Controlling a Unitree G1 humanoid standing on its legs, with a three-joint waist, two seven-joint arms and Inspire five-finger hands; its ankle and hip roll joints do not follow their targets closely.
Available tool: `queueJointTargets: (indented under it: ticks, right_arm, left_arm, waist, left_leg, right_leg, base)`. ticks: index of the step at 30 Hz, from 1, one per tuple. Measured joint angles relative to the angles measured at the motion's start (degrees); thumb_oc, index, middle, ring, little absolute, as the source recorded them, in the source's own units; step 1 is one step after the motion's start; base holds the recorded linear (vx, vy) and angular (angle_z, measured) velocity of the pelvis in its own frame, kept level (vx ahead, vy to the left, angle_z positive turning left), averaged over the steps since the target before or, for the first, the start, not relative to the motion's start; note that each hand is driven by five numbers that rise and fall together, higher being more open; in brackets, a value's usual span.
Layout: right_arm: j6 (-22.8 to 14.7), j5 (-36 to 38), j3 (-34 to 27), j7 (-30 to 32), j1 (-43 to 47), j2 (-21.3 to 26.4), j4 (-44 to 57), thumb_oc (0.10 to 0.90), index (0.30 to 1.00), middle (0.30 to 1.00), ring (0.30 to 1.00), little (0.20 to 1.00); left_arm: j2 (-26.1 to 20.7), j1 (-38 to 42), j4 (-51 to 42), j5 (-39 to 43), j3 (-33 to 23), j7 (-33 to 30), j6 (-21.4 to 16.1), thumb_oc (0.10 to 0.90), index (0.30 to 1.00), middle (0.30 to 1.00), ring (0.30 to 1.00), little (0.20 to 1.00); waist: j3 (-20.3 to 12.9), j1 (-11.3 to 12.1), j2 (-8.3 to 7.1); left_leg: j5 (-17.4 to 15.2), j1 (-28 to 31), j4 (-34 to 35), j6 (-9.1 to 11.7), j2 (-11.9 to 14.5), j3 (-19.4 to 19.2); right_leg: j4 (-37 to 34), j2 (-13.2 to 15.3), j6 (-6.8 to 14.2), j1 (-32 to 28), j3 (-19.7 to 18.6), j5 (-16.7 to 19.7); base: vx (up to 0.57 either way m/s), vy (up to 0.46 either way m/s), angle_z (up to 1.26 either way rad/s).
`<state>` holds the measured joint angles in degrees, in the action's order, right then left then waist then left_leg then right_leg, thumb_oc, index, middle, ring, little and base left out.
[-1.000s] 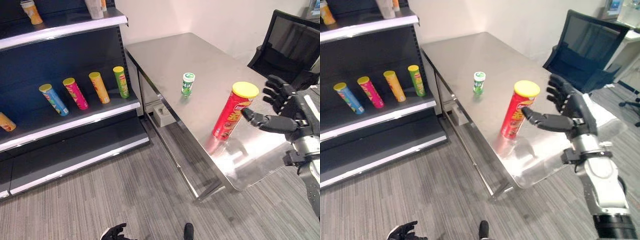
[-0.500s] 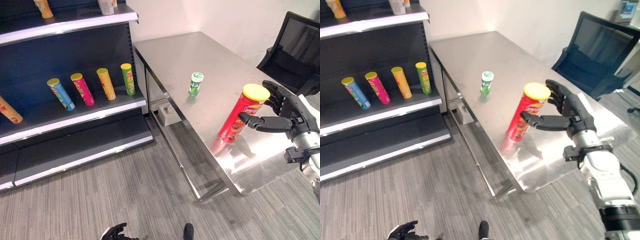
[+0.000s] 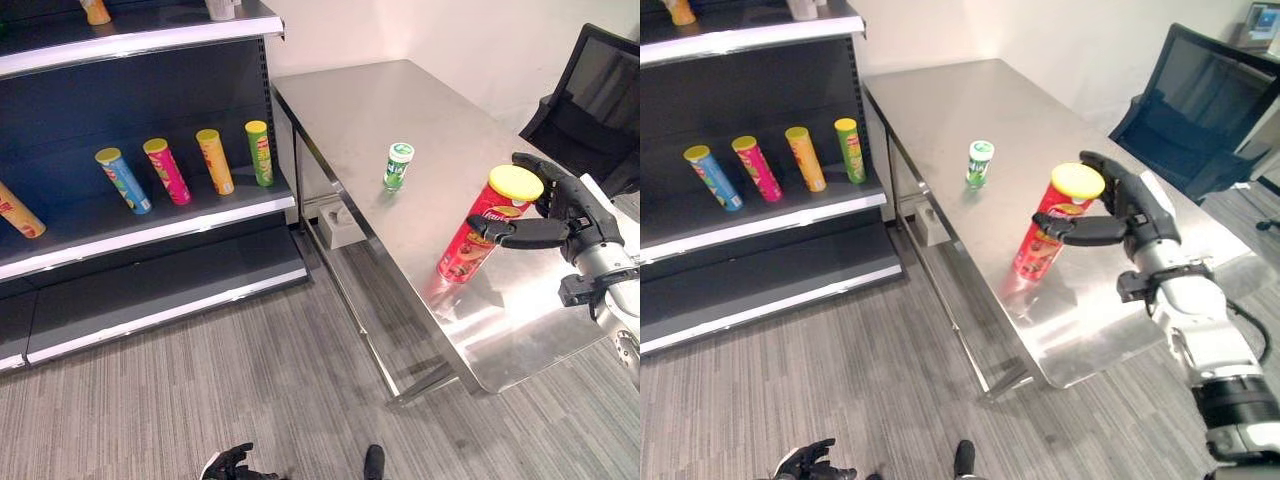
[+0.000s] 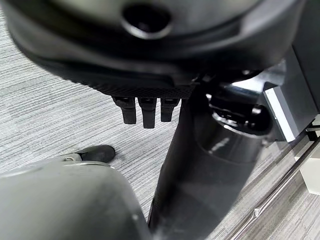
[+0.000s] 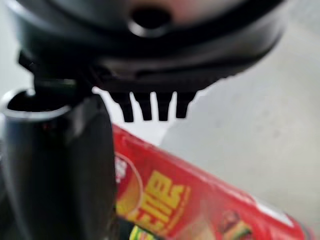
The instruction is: Put the goods on the table back onto the shelves and tidy them up.
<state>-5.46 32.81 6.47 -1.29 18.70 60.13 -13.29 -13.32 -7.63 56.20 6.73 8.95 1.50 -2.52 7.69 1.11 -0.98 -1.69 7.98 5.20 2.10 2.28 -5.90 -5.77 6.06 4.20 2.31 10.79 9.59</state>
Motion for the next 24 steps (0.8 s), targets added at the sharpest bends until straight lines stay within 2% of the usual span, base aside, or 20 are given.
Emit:
queueJointTargets:
  ticks: [20,21,22,23,24]
  right_arm:
    - [0.02,4.1,0.14,-1.15,1.52,0.05,0.1,0.8,0.9,0.9,0.9,0.9]
    - [0.02,4.13,0.14,-1.14,2.01,0.11,0.1,0.764,0.846,0.846,0.846,0.846]
    - [0.02,4.17,0.14,-1.12,2.83,0.21,0.1,0.42,0.331,0.331,0.331,0.331]
    - [0.02,4.18,0.57,-1.12,3.51,0.33,0.11,0.4,0.3,0.3,0.3,0.3]
    - [0.02,4.19,0.65,-1.13,3.76,0.5,0.11,0.4,0.3,0.3,0.3,0.3]
  left_arm:
    - [-0.46,0.44,0.0,0.02,0.48,0.01,0.0,0.8,0.9,0.9,0.9,0.9]
    - [-0.49,0.56,0.0,0.02,0.59,0.01,0.0,0.8,0.9,0.9,0.9,0.9]
    - [-0.61,0.8,-0.01,0.03,1.21,0.01,0.0,0.8,0.9,0.9,0.9,0.9]
    - [-0.66,0.91,-0.04,0.03,1.58,-0.02,0.0,0.8,0.9,0.9,0.9,0.9]
    - [-0.65,1.05,-0.05,0.04,1.67,-0.01,0.0,0.8,0.9,0.9,0.9,0.9]
  waist:
    - [0.86,-0.27,-0.38]
    - [1.02,-0.27,-0.33]
    - [1.21,-0.24,-0.2]
    - [1.28,-0.23,-0.09]
    - [1.33,-0.21,-0.04]
  left_leg:
    - [0.0,-0.1,0.0,0.0,0.0,-0.01]
    - [0.0,-0.07,0.0,0.0,0.0,-0.01]
    - [0.0,-0.1,0.0,0.0,0.0,0.0]
    - [0.0,-0.11,0.0,0.0,0.0,0.01]
    - [0.0,-0.13,-0.01,0.0,0.0,0.04]
  right_leg:
    - [-0.01,0.01,0.02,0.18,0.0,-0.02]
    - [0.0,0.01,0.02,0.18,0.0,-0.01]
    - [0.0,0.01,0.01,0.17,0.02,-0.01]
    - [0.0,0.01,0.01,0.18,0.04,-0.01]
    - [0.0,0.01,0.01,0.18,0.09,-0.01]
  base:
    - [0.0,0.0,0.0]
    - [0.0,0.0,0.0]
    - [0.0,0.0,0.0]
    - [0.0,0.0,0.0]
    - [0.0,0.0,0.0]
